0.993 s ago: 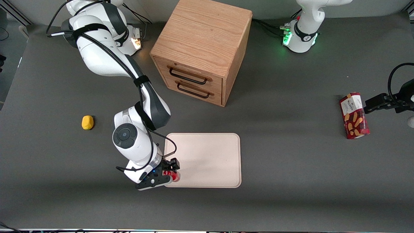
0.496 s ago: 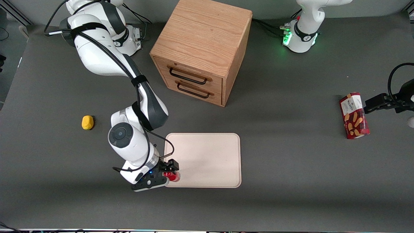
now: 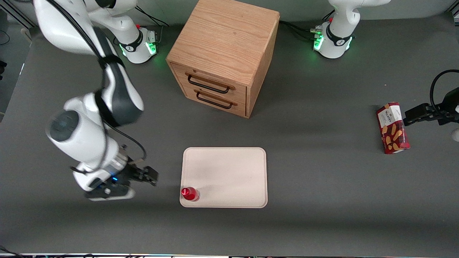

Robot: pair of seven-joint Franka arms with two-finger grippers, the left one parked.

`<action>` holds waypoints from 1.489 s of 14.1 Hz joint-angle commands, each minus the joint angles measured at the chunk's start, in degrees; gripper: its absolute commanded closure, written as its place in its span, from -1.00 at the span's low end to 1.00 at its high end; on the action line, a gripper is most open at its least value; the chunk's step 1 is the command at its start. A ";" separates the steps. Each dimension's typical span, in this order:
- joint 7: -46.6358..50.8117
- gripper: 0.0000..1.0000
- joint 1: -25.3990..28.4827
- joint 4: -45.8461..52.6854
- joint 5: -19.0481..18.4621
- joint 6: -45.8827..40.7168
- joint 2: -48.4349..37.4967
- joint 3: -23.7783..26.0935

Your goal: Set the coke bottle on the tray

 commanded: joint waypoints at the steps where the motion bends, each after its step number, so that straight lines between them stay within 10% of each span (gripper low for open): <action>1: 1.55 -1.00 0.36 -16.73 1.83 -2.86 -15.85 -3.49; 8: 0.85 -1.00 0.37 -20.80 -1.32 -23.71 -31.61 -9.91; 21: -2.14 -1.00 0.10 -13.60 -5.46 -28.47 -28.54 -10.44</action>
